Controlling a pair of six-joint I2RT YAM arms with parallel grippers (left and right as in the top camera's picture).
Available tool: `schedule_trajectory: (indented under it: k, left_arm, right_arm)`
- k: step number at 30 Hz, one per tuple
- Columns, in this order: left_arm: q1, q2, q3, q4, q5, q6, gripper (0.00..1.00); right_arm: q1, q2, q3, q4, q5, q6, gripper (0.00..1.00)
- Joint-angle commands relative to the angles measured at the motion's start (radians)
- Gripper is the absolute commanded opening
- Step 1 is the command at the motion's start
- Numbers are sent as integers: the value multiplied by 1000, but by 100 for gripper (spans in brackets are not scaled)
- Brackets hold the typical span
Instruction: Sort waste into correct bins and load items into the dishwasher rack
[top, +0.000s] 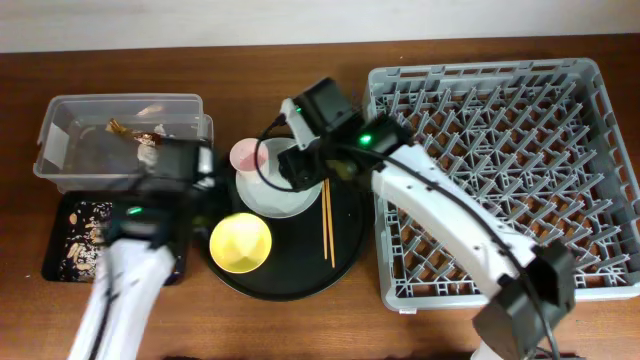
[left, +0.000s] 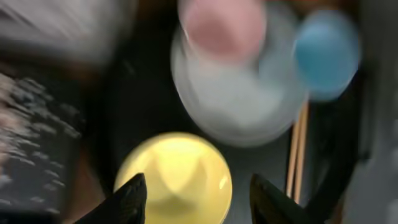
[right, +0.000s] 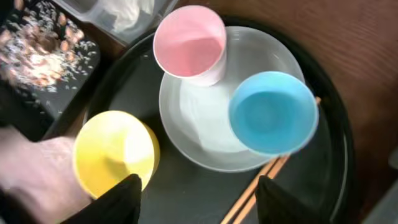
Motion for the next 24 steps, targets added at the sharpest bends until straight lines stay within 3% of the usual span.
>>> schedule_trajectory:
  k: [1,3,7,15,18,24]
  left_arm:
    - [219,-119,69,-6,-43,-3,95]
    - [286,-125,69,-18,-46,-3,99]
    - [288,-125,68,-21,-46,-3,99]
    - [288,-125,68,-21,-46,-3,99]
    - [288,-125,68,-21,-46,-3,99]
    - [288,-125,68,-21,-46,-3,99]
  right_arm:
    - [43,110,-2,49,20,-71,57]
    - [57,178,-3,90,23,-119,44]
    - [57,224,-3,114,142,-119,44]
    - [88,220,26,149,126,-119,44]
    - [86,220,23,145,252,-129,43]
    - [81,231,23,158,290,-141,43]
